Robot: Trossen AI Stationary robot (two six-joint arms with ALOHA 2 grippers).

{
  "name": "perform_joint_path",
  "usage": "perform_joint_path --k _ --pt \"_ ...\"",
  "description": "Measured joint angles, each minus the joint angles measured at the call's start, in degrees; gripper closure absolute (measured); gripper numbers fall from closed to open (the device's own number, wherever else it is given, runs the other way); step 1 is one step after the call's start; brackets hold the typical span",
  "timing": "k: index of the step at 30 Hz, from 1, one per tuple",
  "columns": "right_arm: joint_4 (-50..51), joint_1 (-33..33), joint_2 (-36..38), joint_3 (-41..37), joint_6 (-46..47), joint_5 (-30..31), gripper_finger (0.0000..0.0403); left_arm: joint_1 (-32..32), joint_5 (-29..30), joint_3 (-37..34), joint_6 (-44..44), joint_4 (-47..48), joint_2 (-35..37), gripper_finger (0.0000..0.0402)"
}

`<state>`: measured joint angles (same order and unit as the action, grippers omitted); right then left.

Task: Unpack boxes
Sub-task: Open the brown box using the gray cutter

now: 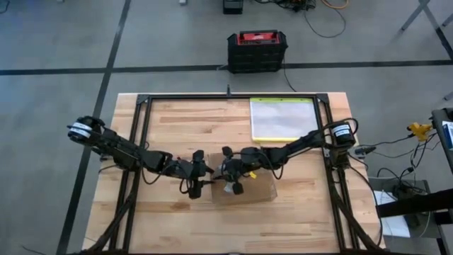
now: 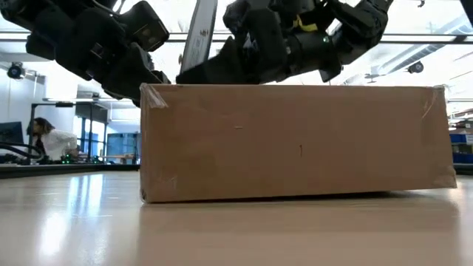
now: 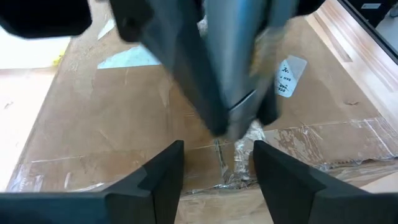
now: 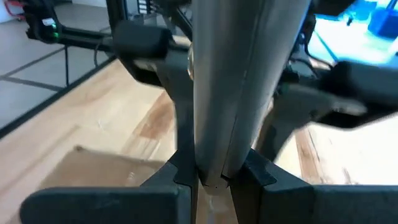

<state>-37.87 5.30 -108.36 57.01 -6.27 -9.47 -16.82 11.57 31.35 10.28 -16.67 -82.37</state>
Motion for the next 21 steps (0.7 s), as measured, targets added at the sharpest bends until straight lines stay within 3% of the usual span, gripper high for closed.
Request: perform_joint_path --k 21 --pt "-0.63 0.08 -1.11 0.02 3.34 0.48 0.0361 0.02 0.26 -0.12 -0.11 -0.30 -0.13 0.0238"
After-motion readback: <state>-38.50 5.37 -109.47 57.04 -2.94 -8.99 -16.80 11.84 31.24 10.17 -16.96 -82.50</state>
